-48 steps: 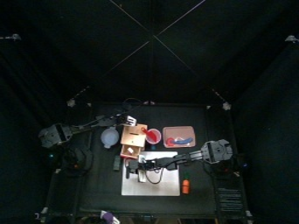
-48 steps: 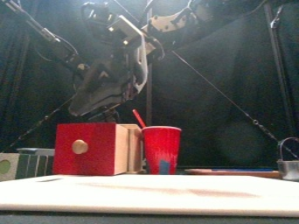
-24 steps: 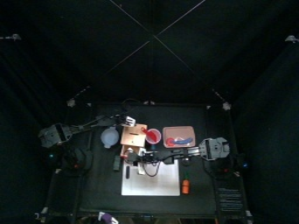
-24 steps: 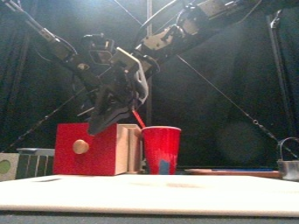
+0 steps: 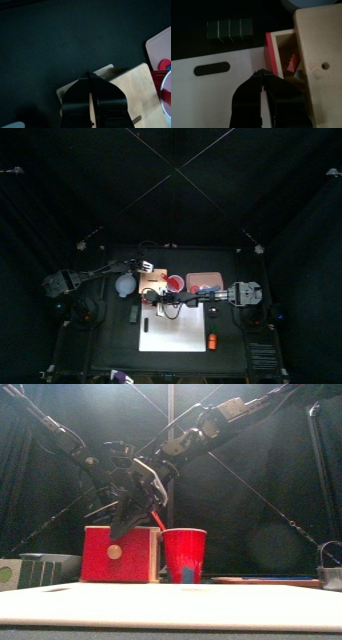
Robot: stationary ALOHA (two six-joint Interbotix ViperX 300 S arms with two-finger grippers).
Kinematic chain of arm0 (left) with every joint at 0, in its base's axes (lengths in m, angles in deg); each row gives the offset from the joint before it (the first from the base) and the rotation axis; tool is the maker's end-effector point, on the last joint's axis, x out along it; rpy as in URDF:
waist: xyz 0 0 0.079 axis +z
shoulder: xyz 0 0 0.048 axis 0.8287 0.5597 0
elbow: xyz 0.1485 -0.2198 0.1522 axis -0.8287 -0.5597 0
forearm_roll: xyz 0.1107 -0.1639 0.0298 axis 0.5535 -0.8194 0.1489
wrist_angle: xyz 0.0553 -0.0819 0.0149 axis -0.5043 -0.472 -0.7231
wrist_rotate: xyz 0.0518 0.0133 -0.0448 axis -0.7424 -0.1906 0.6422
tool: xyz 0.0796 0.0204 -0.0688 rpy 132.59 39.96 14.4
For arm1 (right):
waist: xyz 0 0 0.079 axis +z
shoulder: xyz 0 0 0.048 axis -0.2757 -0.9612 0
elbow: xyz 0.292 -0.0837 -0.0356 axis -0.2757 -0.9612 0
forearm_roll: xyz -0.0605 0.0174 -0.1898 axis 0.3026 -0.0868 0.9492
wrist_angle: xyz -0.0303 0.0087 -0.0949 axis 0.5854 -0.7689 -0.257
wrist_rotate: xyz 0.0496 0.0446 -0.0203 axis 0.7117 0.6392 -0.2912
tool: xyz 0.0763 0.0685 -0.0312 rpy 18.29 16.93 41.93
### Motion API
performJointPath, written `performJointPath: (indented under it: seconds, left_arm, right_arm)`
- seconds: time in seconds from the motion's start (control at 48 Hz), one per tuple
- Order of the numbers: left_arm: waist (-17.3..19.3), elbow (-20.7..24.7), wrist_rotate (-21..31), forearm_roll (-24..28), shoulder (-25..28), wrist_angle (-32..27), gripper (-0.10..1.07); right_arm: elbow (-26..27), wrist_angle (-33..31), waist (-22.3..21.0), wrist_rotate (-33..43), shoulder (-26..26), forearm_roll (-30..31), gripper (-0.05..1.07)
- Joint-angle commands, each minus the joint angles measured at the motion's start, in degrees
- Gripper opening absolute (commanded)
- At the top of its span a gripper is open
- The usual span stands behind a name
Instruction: Place salmon sushi into bowl
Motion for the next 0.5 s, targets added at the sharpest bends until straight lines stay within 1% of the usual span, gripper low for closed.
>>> performJointPath:
  seconds: [0.0,0.208,0.479]
  left_arm:
    - [0.4,0.2,-0.2,0.0,-0.4,-0.4,0.28]
    - [0.6,0.2,-0.1,0.1,-0.5,-0.4,0.28]
    - [1.1,-0.2,-0.2,0.1,-0.5,-0.4,0.28]
  right_arm:
    - [2.3,0.2,-0.6,0.0,1.7,0.4,0.1]
    - [4.7,-0.4,-1.9,-0.1,0.3,1.3,0.1]
    - [7.1,-2.9,-3.1,0.0,-1.6,3.0,0.1]
